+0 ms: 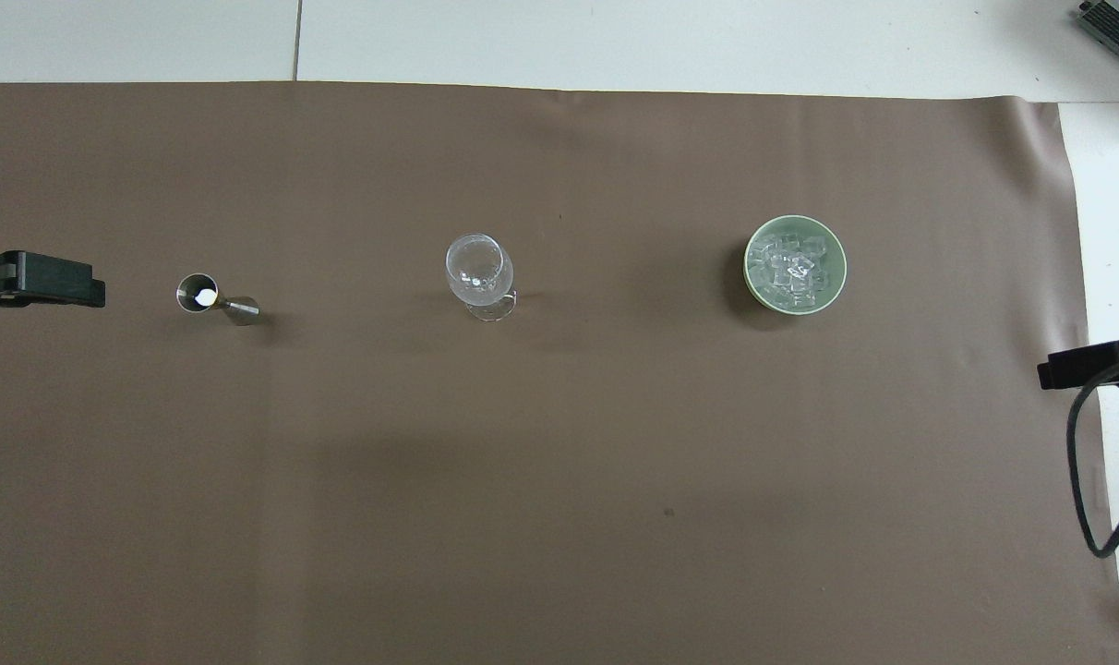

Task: Pour wine and add ice with both arms

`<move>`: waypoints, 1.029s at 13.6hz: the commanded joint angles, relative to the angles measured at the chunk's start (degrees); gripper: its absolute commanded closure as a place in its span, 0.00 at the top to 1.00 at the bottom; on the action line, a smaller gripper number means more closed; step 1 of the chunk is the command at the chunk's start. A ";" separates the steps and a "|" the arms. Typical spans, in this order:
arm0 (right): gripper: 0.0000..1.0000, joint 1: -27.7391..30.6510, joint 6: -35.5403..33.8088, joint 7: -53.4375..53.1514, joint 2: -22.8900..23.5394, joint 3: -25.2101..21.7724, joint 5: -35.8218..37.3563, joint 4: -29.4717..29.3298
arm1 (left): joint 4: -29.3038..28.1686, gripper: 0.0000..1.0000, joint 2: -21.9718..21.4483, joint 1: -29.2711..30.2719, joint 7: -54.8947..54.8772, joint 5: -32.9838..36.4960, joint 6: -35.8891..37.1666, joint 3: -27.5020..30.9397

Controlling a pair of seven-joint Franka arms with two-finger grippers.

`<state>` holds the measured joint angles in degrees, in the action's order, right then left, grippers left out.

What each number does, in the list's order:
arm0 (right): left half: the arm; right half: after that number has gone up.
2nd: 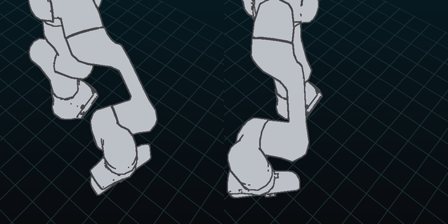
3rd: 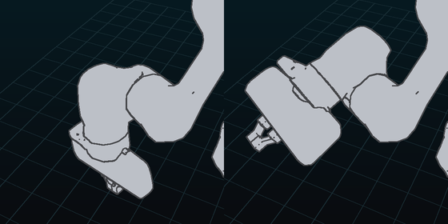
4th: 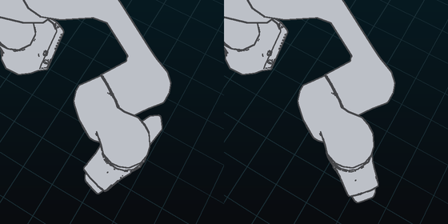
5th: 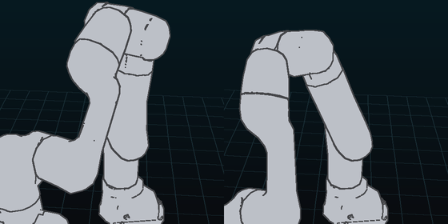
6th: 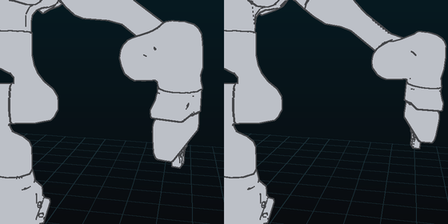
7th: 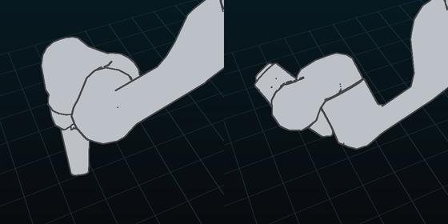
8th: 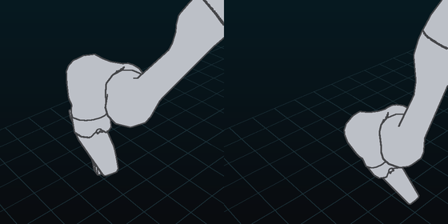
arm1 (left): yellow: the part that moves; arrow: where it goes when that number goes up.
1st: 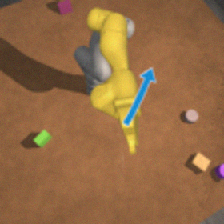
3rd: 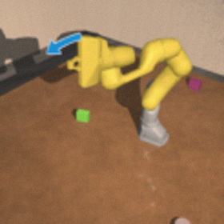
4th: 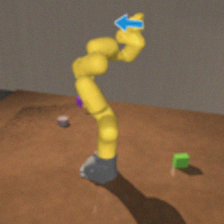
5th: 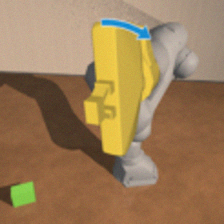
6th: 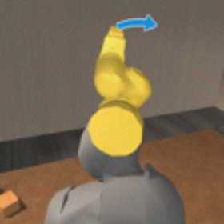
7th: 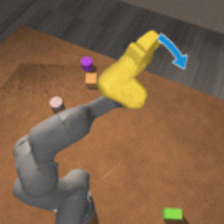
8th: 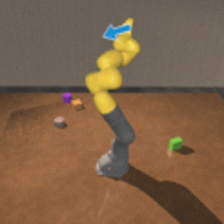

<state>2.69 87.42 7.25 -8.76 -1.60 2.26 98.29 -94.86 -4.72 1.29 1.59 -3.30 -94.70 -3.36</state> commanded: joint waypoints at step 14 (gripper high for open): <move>1.00 0.56 0.56 1.01 -0.21 0.28 -0.94 0.15 | -1.38 1.00 7.53 12.07 23.06 -14.45 2.16 0.02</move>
<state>2.69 87.42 7.25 -8.76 -1.60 2.26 98.29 -95.60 2.27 11.84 18.52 -15.95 -93.09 -2.96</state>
